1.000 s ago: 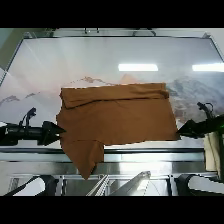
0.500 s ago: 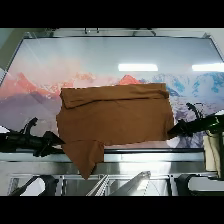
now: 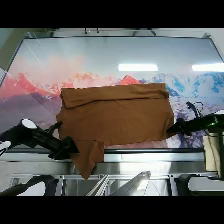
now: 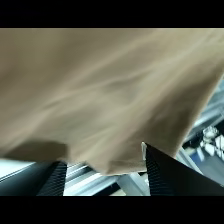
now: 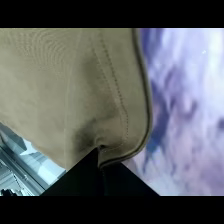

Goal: Fold the shirts.

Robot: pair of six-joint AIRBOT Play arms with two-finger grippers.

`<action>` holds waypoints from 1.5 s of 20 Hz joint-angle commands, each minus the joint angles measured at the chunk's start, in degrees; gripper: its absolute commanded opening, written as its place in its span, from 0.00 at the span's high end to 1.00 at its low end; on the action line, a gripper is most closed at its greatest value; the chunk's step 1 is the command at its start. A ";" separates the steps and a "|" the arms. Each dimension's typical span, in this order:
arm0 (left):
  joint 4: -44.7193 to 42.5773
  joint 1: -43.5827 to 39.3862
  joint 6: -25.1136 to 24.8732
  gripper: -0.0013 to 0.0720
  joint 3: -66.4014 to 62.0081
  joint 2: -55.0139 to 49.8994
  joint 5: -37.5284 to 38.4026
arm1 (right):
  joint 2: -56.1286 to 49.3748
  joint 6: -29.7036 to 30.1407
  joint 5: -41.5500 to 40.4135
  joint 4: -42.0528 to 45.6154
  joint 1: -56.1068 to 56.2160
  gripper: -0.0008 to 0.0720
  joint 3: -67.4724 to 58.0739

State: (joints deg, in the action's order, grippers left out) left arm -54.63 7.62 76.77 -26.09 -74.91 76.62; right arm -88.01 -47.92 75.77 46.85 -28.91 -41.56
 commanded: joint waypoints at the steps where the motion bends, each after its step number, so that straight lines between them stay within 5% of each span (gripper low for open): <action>1: 1.29 -4.55 -0.55 0.30 -0.94 -2.89 -6.51 | 0.20 0.00 0.72 -0.63 0.02 0.96 -0.02; 2: 1.25 -4.59 -0.66 0.31 -1.70 -2.27 -6.10 | 0.22 0.00 0.72 -0.63 0.02 0.96 -0.02; 7: 1.20 -3.43 -2.43 0.87 -5.31 6.23 -0.46 | 0.28 -0.07 2.45 -0.63 -0.02 0.96 -0.02; 9: 1.20 -0.39 -2.93 0.95 -5.97 10.19 2.86 | 0.61 -0.83 5.62 -0.61 -0.42 0.96 -0.02; 13: 0.04 11.15 -2.54 0.95 -7.02 19.96 10.73 | 5.77 -7.58 9.40 0.11 -3.76 0.96 -0.61; 18: -2.23 26.64 -2.99 0.95 -6.95 27.65 11.61 | 10.34 -14.93 10.25 5.60 -10.21 0.96 -1.25; 21: -2.23 25.03 -3.69 0.95 -7.04 26.40 11.37 | 10.43 -14.14 10.03 4.02 -10.16 0.96 -1.25; 24: -2.14 21.55 -4.31 0.95 -8.85 20.94 10.05 | 10.43 -8.50 7.37 -8.90 -9.97 0.96 -1.25; 26: -1.20 19.19 -4.44 0.95 -14.71 16.11 8.94 | 10.36 -5.77 3.89 -16.70 -7.98 0.96 -1.44; 30: 0.20 14.03 -5.99 0.95 -33.16 2.56 8.04 | 8.24 -5.20 -8.66 -18.36 0.90 0.96 -4.20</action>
State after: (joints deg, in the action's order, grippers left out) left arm -55.42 25.02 71.70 -48.12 -63.61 85.23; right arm -78.37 -54.74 75.88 32.95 -33.06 -44.03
